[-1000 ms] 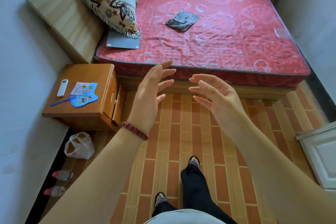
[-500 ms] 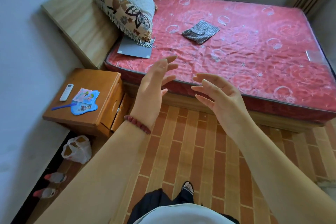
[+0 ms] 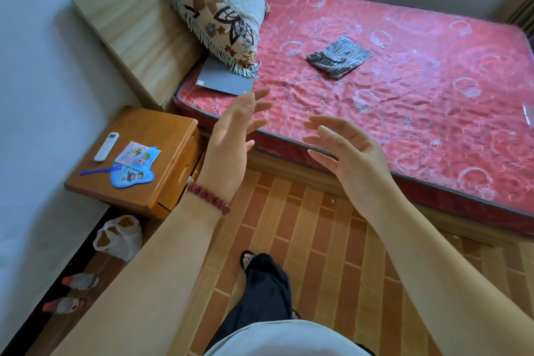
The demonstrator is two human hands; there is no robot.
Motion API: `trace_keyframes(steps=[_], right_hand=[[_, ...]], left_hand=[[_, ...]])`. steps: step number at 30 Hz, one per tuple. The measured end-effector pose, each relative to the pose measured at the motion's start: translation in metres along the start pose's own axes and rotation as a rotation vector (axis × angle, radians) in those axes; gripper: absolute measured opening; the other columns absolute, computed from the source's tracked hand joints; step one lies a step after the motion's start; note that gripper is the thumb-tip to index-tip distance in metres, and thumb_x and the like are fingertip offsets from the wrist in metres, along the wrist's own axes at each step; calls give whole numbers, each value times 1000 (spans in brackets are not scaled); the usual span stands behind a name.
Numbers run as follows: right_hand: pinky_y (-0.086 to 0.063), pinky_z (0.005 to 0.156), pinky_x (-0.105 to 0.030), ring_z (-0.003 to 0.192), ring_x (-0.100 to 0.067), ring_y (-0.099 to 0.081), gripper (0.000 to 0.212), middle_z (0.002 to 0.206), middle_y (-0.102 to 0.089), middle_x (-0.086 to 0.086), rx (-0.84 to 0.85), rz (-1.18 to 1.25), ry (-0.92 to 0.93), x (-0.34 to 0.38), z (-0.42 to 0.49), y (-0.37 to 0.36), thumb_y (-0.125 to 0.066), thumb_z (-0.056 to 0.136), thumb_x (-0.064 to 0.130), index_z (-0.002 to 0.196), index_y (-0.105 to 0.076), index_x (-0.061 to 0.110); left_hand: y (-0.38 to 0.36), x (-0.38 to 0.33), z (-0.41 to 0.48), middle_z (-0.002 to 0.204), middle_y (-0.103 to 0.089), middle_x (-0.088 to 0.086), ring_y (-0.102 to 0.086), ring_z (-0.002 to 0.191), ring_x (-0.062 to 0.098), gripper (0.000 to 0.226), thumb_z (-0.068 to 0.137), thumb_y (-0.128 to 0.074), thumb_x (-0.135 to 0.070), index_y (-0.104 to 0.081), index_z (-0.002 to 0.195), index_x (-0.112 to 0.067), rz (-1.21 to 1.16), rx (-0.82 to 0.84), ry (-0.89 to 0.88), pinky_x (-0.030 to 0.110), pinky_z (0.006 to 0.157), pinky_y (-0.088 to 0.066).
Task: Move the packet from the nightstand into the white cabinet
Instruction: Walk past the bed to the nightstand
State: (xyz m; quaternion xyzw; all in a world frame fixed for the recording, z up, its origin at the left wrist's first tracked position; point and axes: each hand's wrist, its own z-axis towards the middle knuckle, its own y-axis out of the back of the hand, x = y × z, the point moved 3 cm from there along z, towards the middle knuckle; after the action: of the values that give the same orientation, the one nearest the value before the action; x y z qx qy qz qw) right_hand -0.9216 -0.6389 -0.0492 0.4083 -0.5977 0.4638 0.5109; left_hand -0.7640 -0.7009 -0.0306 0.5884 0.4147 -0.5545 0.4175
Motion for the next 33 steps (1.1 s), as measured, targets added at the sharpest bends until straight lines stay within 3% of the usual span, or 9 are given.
trace_keyframes(steps=[8,16,22,27,33], right_hand=[[-50,90,-30,104,-13,-66,26,104,-71,10,74,-19,-5,12,118,-33,-70,63,46,87,-72,35],[-51,89,-34,99,-15,-68,25,102,-73,7,158,-24,5,15,205,-80,-72,66,41,90,-73,34],[-51,90,-33,99,-15,-67,27,101,-73,7,244,-37,-19,8,251,-109,-72,65,44,90,-73,34],[-51,92,-35,96,-13,-67,29,98,-73,10,332,-76,-36,-1,290,-136,-74,61,48,86,-73,35],[-51,92,-33,95,-10,-67,14,96,-73,11,461,-81,-59,-10,350,-167,-68,73,32,86,-73,35]], left_hand=[[38,-5,97,114,-65,-13,-61,103,4,36,82,-34,-59,-61,103,-47,-37,-74,-27,30,83,-36],[89,-12,165,117,-65,-7,-61,104,10,45,84,-34,-58,-61,113,-37,-33,-173,-50,28,84,-39],[122,-7,192,118,-64,-9,-60,106,7,42,85,-31,-58,-60,111,-41,1,-240,-11,50,101,-33],[148,1,214,116,-64,-13,-60,106,7,42,83,-31,-60,-60,108,-44,11,-343,34,51,101,-35],[173,8,254,111,-65,-18,-60,105,5,36,82,-30,-59,-60,101,-50,-13,-460,86,53,103,-34]])
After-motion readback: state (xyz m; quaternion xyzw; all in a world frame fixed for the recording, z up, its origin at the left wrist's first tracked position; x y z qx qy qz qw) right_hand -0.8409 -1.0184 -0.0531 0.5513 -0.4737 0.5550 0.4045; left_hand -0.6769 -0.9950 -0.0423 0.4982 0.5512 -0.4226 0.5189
